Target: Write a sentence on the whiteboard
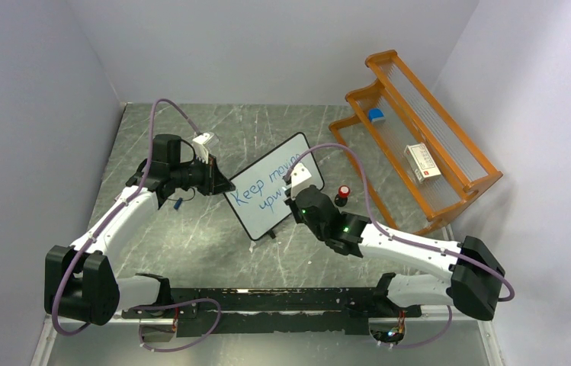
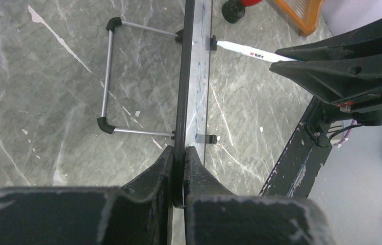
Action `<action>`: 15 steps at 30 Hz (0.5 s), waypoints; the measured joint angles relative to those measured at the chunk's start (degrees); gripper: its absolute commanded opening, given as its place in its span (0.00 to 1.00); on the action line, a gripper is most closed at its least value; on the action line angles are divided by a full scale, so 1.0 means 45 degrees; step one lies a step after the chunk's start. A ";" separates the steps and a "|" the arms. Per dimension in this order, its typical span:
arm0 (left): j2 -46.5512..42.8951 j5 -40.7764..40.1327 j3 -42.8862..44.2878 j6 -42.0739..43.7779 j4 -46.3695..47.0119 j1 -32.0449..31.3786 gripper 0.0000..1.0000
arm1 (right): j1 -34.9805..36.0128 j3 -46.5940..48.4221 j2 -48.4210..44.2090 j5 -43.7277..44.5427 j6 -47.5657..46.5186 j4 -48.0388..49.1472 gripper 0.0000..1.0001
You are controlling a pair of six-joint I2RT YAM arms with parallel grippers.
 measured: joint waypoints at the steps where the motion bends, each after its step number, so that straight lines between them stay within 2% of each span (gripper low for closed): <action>1: 0.0010 0.0000 0.0000 0.0000 -0.0005 0.0000 0.05 | -0.0073 -0.0039 -0.0073 0.0010 0.0034 -0.0005 0.00; 15: 0.0053 0.0005 0.0029 0.0000 -0.0019 0.0000 0.05 | -0.0418 -0.0141 0.0180 -0.0146 0.0073 0.0010 0.00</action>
